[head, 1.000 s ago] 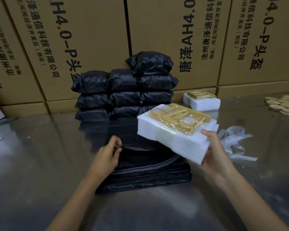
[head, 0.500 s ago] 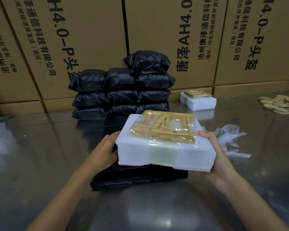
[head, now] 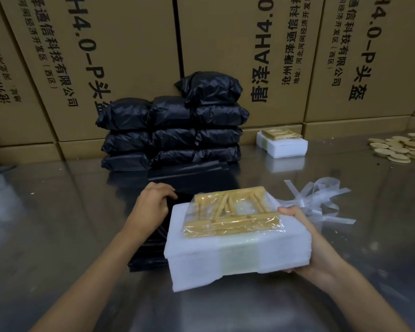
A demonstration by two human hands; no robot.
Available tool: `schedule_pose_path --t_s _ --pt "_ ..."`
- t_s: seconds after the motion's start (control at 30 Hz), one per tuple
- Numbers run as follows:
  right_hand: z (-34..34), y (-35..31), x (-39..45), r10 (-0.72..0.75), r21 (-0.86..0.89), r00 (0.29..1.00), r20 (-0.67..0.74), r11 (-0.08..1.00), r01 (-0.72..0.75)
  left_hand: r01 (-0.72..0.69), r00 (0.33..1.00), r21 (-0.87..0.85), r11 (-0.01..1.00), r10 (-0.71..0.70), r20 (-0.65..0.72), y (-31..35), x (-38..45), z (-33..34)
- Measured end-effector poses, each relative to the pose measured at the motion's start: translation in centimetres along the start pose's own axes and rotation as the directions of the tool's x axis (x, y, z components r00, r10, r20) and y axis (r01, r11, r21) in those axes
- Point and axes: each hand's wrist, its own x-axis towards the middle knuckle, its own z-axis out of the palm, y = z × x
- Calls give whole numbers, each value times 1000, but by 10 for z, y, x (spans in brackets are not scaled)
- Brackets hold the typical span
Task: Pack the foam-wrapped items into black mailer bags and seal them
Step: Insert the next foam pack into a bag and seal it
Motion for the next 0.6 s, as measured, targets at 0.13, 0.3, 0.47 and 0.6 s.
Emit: schedule_pose_path --t_s 0.13,0.3,0.47,0.6 --pt "1 6 5 -23 2 999 -39 1000 23 -29 990 201 979 0 141 -2 -9 2" --pt "9 8 11 -89 35 988 -127 995 94 -67 965 239 969 3 261 9 -23 -2" --pt "27 8 25 -108 145 971 -212 979 140 -19 982 -12 1000 21 189 24 -26 3" --pt "51 14 33 -145 183 955 -260 963 196 32 992 -190 981 -8 126 43 -29 17"
